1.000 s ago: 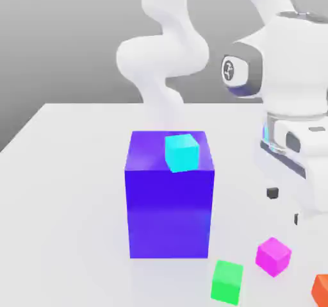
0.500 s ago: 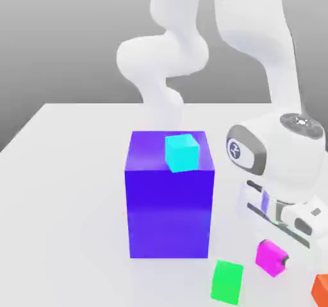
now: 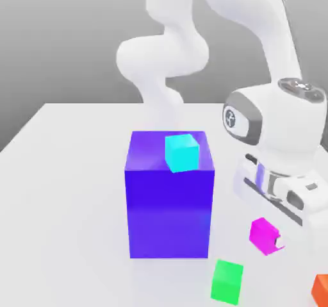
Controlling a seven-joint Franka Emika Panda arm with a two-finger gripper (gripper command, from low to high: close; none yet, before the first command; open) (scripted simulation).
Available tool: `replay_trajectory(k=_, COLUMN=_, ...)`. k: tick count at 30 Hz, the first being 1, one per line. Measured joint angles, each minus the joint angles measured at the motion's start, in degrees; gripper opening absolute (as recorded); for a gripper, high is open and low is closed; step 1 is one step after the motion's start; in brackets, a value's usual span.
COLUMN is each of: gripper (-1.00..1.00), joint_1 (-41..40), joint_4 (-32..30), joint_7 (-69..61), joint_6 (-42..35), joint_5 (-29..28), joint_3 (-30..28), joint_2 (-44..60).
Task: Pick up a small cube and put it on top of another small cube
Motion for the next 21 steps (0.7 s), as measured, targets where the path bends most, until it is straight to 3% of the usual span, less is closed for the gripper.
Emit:
replay_trajectory(k=12, gripper=-1.00, joint_1=-3.15, joint_4=1.98, joint_7=11.14, joint_6=-5.20, joint_5=3.39, joint_3=-4.96, joint_2=-3.70)
replay_trajectory(k=17, gripper=-1.00, joint_1=-4.03, joint_4=2.63, joint_7=11.09, joint_6=0.93, joint_5=5.54, joint_3=-4.56, joint_2=2.90)
replay_trajectory(k=18, gripper=1.00, joint_1=-4.22, joint_4=2.71, joint_7=10.83, joint_6=2.64, joint_5=5.95, joint_3=-4.34, joint_2=4.75)
replay_trajectory(k=21, gripper=1.00, joint_1=-4.22, joint_4=2.71, joint_7=10.83, joint_6=2.63, joint_5=5.95, joint_3=-4.33, joint_2=4.74)
